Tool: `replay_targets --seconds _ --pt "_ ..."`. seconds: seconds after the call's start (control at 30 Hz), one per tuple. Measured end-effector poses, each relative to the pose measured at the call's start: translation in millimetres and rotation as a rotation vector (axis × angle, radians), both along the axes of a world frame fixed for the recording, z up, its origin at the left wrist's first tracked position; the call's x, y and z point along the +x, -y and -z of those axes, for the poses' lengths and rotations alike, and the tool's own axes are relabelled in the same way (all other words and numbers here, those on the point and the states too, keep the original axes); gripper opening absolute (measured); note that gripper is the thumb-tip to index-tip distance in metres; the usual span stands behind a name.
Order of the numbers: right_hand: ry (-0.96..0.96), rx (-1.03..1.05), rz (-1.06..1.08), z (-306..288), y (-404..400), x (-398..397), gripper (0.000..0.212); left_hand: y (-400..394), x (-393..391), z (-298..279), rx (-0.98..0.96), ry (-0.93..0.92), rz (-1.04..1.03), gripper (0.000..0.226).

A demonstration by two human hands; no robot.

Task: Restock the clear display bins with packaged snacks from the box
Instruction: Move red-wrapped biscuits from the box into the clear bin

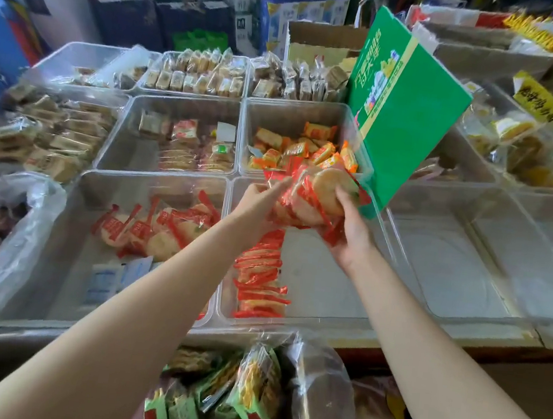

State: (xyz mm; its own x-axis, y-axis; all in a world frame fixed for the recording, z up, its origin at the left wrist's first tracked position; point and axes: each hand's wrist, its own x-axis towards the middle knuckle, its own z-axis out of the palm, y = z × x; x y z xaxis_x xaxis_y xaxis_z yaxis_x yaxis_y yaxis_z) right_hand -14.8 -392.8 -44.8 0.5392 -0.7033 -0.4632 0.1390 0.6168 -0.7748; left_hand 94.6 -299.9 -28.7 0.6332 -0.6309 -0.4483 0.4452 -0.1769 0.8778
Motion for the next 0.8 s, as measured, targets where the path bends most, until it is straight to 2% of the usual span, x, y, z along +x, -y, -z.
replay_targets --seconds 0.07,0.17,0.27,0.33,0.4,0.47,0.53,0.6,0.67,0.8 --pt "0.021 0.032 -0.032 4.1 -1.4 6.1 0.052 6.3 -0.2 8.5 -0.004 0.026 -0.051 0.054" --pt "0.068 0.158 -0.125 5.7 -1.2 6.2 0.026 12.1 6.2 17.0 -0.067 -0.076 -0.101 0.05" --pt "0.011 0.163 -0.274 9.6 6.0 -4.2 0.035 13.3 15.1 18.8 -0.053 -0.202 -0.073 0.024" --pt "-0.109 0.095 -0.411 12.1 12.3 -9.4 0.042 14.2 20.1 20.6 -0.036 -0.201 -0.066 0.024" --pt "-0.19 0.018 -0.513 9.5 19.5 -11.3 0.035 16.7 26.4 21.8 -0.03 -0.089 -0.084 0.021" --pt "-0.197 -0.055 -0.537 4.6 28.5 -10.2 0.031 19.5 37.6 20.9 0.011 0.122 -0.084 0.02" --pt "-0.142 -0.096 -0.489 1.2 40.2 -6.6 0.04 22.6 54.0 19.4 0.064 0.34 -0.081 0.019" --pt "-0.05 -0.118 -0.411 -1.0 52.7 -4.1 0.05 25.0 66.0 16.3 0.097 0.465 -0.034 0.018" --pt "-0.016 -0.144 -0.434 -1.7 62.6 -1.8 0.058 29.8 72.2 16.0 0.118 0.537 0.055 0.018" --pt "-0.164 -0.294 -0.573 1.3 67.2 2.0 0.027 44.9 67.4 15.9 0.111 0.491 0.282 0.025"
